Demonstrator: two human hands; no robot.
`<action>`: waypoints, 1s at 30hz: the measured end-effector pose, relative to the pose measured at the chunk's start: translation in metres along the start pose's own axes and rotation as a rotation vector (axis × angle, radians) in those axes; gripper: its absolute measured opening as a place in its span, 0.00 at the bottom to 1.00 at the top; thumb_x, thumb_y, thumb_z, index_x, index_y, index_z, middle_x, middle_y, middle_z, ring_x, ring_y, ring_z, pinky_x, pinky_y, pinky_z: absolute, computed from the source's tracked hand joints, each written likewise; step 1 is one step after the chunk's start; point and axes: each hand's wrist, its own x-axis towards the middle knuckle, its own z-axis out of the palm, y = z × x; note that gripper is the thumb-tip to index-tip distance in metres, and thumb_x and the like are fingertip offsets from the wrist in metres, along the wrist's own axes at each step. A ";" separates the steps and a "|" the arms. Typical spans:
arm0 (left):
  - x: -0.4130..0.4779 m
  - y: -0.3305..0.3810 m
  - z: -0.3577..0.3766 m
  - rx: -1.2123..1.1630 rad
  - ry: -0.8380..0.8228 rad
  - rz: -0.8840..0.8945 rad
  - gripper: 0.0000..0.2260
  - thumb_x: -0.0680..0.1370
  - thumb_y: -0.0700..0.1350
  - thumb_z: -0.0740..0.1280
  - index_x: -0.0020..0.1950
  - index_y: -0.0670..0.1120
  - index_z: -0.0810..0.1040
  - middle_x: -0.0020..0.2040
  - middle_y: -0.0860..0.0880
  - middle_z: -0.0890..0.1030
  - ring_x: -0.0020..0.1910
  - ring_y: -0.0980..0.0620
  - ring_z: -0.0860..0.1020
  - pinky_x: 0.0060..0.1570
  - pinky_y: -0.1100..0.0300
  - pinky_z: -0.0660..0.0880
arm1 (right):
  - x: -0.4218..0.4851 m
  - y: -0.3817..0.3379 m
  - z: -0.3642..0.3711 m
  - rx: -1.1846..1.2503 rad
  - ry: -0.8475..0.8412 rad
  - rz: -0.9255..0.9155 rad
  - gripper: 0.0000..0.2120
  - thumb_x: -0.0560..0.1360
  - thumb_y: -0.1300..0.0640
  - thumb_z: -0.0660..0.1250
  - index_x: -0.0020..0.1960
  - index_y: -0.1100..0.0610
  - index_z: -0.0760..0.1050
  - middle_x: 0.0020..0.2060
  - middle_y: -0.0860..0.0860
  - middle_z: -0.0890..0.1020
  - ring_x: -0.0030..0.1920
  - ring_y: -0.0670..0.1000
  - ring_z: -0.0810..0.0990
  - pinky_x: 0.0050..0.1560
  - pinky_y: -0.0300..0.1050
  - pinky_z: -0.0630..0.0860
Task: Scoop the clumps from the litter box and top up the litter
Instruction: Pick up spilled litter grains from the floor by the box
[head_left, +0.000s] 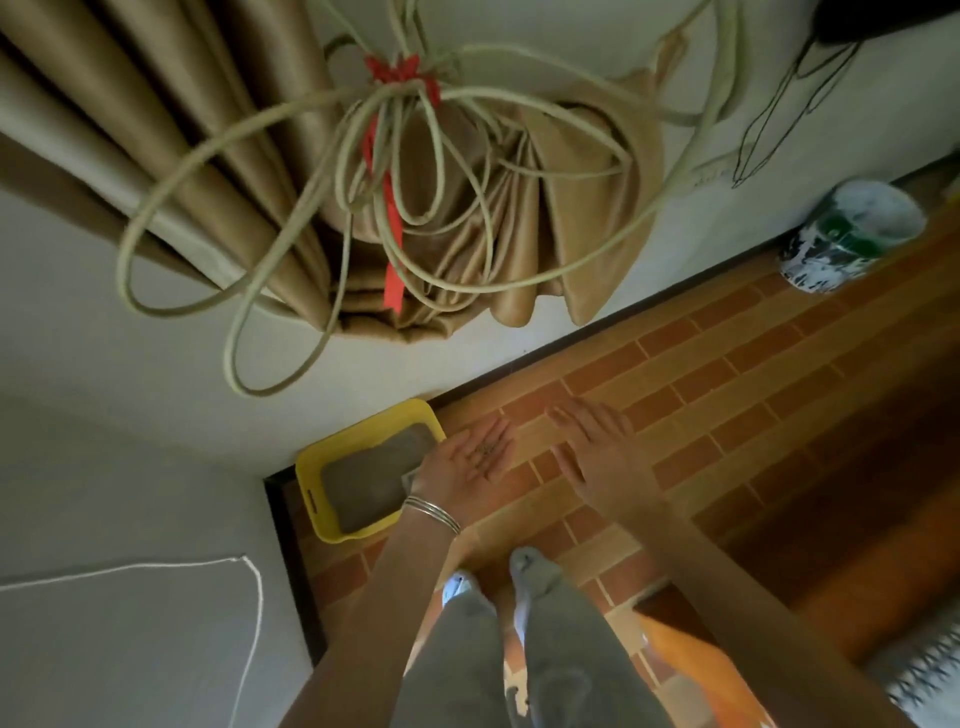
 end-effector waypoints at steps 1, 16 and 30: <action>-0.009 0.005 0.006 0.126 -0.033 0.021 0.16 0.81 0.39 0.51 0.60 0.36 0.75 0.70 0.38 0.68 0.71 0.43 0.65 0.70 0.57 0.58 | -0.003 -0.001 -0.002 0.008 0.026 0.002 0.19 0.75 0.52 0.58 0.66 0.54 0.65 0.59 0.54 0.78 0.60 0.57 0.75 0.61 0.55 0.69; 0.019 0.012 0.058 -1.029 -0.258 -0.455 0.24 0.82 0.41 0.41 0.60 0.23 0.68 0.55 0.27 0.75 0.64 0.45 0.71 0.69 0.55 0.62 | -0.014 0.058 -0.033 -0.062 -0.110 0.016 0.19 0.77 0.51 0.55 0.65 0.55 0.69 0.62 0.52 0.76 0.64 0.53 0.73 0.64 0.54 0.67; 0.072 -0.011 0.245 -1.049 -0.186 -0.423 0.22 0.82 0.39 0.44 0.55 0.24 0.71 0.56 0.28 0.76 0.67 0.47 0.69 0.68 0.55 0.63 | -0.029 0.248 -0.098 -0.074 -0.155 0.014 0.19 0.78 0.49 0.53 0.65 0.52 0.70 0.61 0.49 0.76 0.62 0.50 0.73 0.64 0.50 0.66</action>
